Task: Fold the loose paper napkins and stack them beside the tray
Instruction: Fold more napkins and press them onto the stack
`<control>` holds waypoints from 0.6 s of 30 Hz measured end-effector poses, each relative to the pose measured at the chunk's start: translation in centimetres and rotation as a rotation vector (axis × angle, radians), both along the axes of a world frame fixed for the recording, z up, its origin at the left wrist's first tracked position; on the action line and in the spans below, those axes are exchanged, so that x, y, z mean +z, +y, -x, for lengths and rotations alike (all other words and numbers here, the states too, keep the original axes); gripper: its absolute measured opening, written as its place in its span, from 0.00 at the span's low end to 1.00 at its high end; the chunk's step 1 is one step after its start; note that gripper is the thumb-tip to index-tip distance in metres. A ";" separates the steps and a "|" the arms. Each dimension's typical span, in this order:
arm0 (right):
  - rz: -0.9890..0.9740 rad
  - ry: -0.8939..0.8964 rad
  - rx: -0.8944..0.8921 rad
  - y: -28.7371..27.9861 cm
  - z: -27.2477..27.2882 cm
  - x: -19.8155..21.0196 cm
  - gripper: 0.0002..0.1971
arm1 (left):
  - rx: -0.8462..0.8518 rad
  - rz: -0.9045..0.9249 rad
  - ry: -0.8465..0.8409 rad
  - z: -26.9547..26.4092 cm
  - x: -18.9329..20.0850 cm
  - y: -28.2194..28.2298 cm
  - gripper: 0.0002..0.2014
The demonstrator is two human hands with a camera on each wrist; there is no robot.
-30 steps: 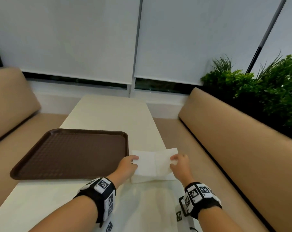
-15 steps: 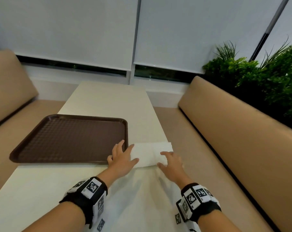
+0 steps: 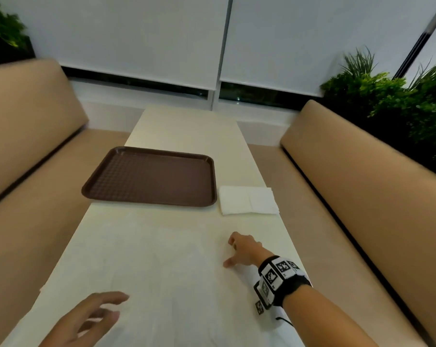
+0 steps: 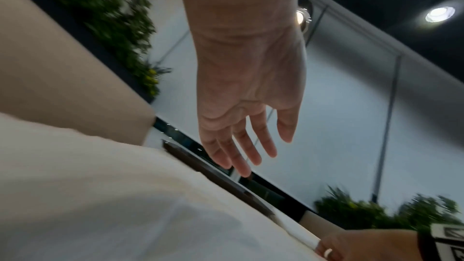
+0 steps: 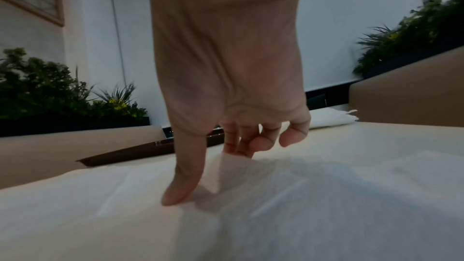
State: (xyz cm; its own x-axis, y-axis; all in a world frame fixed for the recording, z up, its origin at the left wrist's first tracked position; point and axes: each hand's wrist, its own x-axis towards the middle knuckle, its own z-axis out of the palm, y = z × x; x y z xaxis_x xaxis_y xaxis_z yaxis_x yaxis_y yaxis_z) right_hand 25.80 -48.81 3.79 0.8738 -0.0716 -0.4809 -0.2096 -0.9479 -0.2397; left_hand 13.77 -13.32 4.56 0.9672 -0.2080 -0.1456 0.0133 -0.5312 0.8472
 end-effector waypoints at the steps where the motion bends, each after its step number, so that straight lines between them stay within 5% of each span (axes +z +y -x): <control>1: 0.028 0.005 0.015 0.2 0.0 0.0 0.26 | 0.060 -0.050 0.005 1.0 -1.4 1.3 0.21; 3: 0.060 0.003 0.035 0.6 0.1 0.1 0.23 | 0.111 -0.008 0.053 2.7 -3.0 3.0 0.07; 5: -0.023 -0.041 0.001 0.4 0.1 0.4 0.27 | 0.170 0.020 -0.013 3.9 -4.6 4.5 0.23; 7: -0.142 -0.134 -0.046 0.1 0.2 1.1 0.25 | 0.199 0.053 0.004 5.0 -5.8 5.6 0.27; 12: -0.192 -0.320 -0.056 -0.1 0.7 2.9 0.08 | 0.255 0.030 0.019 5.9 -6.9 8.4 0.27; 18: -0.263 -0.468 0.002 0.1 1.8 6.1 0.07 | 0.244 0.103 -0.058 5.6 -4.8 8.3 0.13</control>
